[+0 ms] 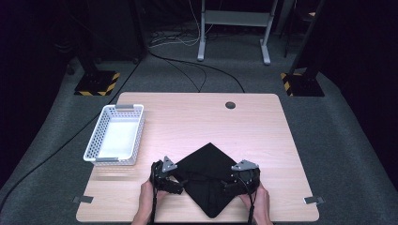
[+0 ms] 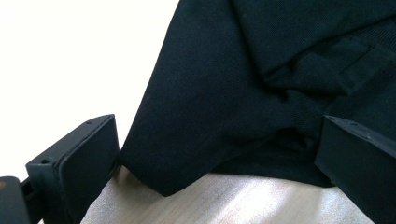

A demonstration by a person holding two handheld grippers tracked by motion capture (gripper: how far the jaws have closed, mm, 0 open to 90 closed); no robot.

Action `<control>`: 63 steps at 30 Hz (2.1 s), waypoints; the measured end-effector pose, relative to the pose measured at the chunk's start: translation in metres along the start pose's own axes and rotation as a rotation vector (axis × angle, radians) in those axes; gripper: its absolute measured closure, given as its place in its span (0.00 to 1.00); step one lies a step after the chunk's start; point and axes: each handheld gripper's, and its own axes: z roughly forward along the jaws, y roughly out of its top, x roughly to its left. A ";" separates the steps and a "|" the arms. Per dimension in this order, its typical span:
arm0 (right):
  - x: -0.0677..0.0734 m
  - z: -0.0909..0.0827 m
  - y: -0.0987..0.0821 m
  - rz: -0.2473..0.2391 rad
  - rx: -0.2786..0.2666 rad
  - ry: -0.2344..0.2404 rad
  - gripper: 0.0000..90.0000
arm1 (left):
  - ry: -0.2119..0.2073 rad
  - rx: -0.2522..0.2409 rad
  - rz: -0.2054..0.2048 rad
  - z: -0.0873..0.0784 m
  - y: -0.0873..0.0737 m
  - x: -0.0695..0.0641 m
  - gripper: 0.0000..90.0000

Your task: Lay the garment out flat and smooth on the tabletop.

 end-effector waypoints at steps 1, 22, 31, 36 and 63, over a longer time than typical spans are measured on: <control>0.000 -0.004 0.002 0.010 -0.011 0.004 0.02 | 0.000 0.001 0.000 0.000 0.000 0.000 0.00; 0.052 0.014 0.055 -0.150 -0.012 0.091 0.17 | -0.003 -0.003 0.001 0.000 0.000 0.000 0.00; 0.066 0.033 0.057 -0.194 0.061 0.099 0.43 | -0.004 -0.003 0.000 0.000 0.000 0.000 0.00; 0.065 0.036 0.059 -0.174 0.045 0.110 0.65 | -0.004 -0.002 0.001 0.000 0.000 0.000 0.01; 0.033 0.015 0.075 -0.091 -0.070 0.094 0.97 | -0.006 -0.007 0.004 0.000 0.000 0.000 0.03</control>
